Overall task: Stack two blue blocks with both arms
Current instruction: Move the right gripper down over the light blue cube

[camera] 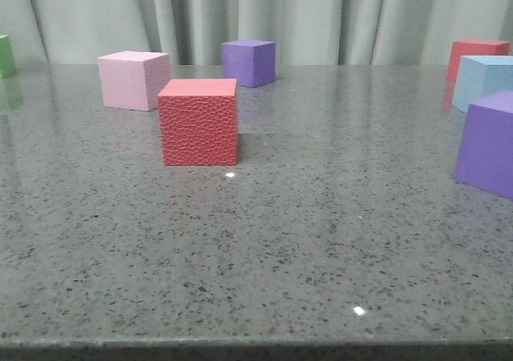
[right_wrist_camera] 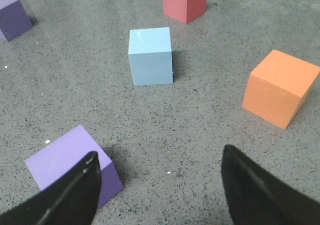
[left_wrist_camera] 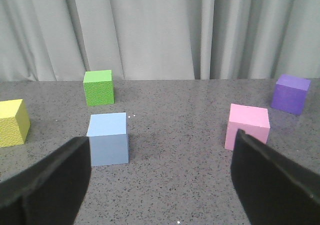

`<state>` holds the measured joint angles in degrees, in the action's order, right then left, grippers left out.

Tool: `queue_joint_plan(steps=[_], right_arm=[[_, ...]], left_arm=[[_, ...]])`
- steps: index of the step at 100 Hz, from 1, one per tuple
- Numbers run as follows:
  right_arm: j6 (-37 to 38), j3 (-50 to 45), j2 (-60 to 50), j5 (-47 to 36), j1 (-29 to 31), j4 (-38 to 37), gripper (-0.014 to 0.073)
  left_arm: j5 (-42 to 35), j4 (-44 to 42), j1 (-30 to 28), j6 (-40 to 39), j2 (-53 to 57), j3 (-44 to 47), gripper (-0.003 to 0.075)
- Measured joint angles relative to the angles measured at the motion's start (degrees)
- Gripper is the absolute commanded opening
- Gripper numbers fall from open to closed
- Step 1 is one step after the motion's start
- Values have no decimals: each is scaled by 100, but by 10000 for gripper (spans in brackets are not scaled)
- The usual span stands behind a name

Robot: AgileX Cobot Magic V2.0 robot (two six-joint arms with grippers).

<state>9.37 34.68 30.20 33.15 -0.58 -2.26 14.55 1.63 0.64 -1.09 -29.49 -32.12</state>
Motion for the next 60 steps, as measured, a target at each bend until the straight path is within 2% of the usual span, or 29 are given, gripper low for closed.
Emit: queue_joint_plan(steps=[17, 33, 60], right_arm=[[0, 593, 743, 253, 0, 2, 519], [0, 1327, 1601, 627, 0, 12, 561], [0, 2594, 3047, 1014, 0, 49, 558]], left_arm=[[80, 0, 0, 0, -152, -57, 565], [524, 0, 0, 0, -558, -494, 565], [737, 0, 0, 0, -1307, -1053, 565]])
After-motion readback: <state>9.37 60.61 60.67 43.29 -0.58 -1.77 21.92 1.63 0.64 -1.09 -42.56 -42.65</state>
